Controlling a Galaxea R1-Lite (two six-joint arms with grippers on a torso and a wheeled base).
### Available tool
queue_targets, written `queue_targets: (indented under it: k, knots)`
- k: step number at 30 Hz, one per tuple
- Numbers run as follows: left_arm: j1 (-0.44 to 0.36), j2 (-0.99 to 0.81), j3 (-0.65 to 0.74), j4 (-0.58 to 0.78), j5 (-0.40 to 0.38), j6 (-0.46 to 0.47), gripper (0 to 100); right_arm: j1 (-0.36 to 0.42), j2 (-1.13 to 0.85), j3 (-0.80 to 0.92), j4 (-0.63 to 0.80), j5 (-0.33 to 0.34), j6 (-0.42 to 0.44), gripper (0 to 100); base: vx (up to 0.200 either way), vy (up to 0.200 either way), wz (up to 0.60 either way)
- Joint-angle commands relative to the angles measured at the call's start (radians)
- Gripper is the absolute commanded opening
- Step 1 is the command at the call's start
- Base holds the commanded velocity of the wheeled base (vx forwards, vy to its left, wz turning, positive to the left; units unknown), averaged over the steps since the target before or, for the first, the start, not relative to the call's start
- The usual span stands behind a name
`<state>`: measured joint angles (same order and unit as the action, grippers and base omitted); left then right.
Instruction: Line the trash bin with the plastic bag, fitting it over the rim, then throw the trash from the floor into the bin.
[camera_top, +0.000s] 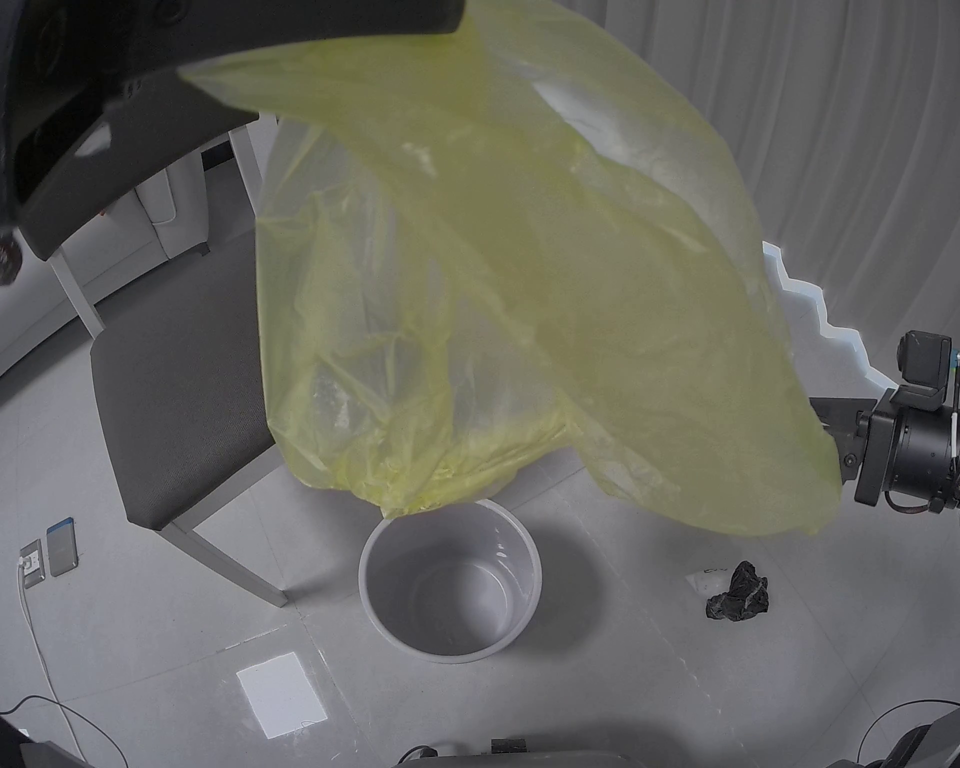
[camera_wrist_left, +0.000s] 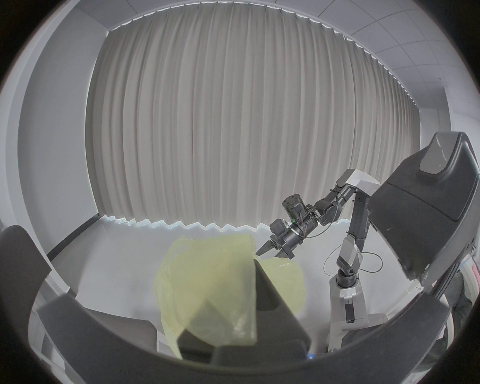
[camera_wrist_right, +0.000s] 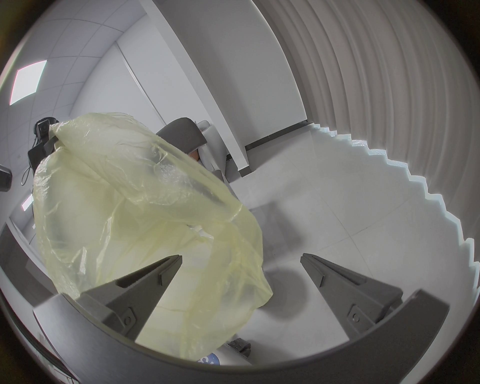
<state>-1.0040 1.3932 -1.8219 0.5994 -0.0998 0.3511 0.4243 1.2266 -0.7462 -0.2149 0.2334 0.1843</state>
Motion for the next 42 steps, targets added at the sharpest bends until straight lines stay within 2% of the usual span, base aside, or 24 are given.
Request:
queue_targets:
  k: [1,6,7,20,25,28,29,31,33,34,35,37,39,41,42]
  knots:
    - [-0.001,0.007,-0.004,0.000,0.000,0.000,0,-0.002,0.005,0.016,-0.001,0.001,-0.006,100,0.000,0.000,0.00]
    - [-0.002,0.013,-0.002,0.000,-0.001,0.002,0,0.001,0.011,0.019,-0.004,0.006,-0.009,100,0.000,0.000,0.00]
    - [-0.002,0.015,-0.004,-0.001,-0.001,0.002,0,0.001,0.011,0.019,-0.004,0.006,-0.009,0,0.000,0.000,0.00]
    - [0.013,0.032,-0.020,0.000,-0.038,-0.001,0,0.001,0.048,-0.002,-0.004,0.000,-0.008,0,0.000,0.000,0.00]
    - [0.067,0.040,0.047,-0.001,0.012,-0.023,0,-0.001,0.085,0.004,-0.004,-0.003,0.000,0,0.000,0.000,0.00]
    - [0.076,0.036,0.124,-0.058,0.160,-0.161,0,0.004,0.139,0.005,-0.004,-0.022,0.007,0,0.000,0.000,0.00]
    - [0.076,0.032,0.164,-0.102,0.210,-0.261,0,0.011,0.160,0.002,-0.006,-0.040,0.012,0,0.000,0.000,0.00]
    - [0.082,0.015,0.243,-0.171,0.249,-0.414,0,0.037,0.200,-0.009,-0.006,-0.083,0.020,0,0.000,0.000,0.00]
    - [0.114,-0.010,0.325,-0.210,0.246,-0.497,0,0.045,0.243,-0.018,-0.015,-0.126,0.024,0,0.000,0.000,0.00]
    - [0.114,-0.010,0.325,-0.210,0.246,-0.497,0,0.045,0.243,-0.018,-0.015,-0.126,0.024,0,0.000,0.000,0.00]
    - [0.165,-0.036,0.434,-0.225,0.230,-0.527,0,0.048,0.284,-0.024,-0.035,-0.152,0.023,0,0.000,0.000,0.00]
    - [0.200,-0.063,0.544,-0.243,0.193,-0.561,0,0.048,0.317,-0.025,-0.050,-0.155,0.023,0,0.000,0.000,0.00]
    - [0.209,-0.089,0.670,-0.286,0.157,-0.647,0,0.048,0.349,-0.027,-0.061,-0.155,0.020,0,0.000,0.000,0.00]
    - [0.209,-0.105,0.757,-0.323,0.147,-0.705,0,0.048,0.370,-0.035,-0.061,-0.155,0.018,0,0.000,0.000,0.00]
    - [0.209,-0.118,0.846,-0.362,0.144,-0.742,0,0.050,0.392,-0.042,-0.061,-0.155,0.017,0,0.000,0.000,0.00]
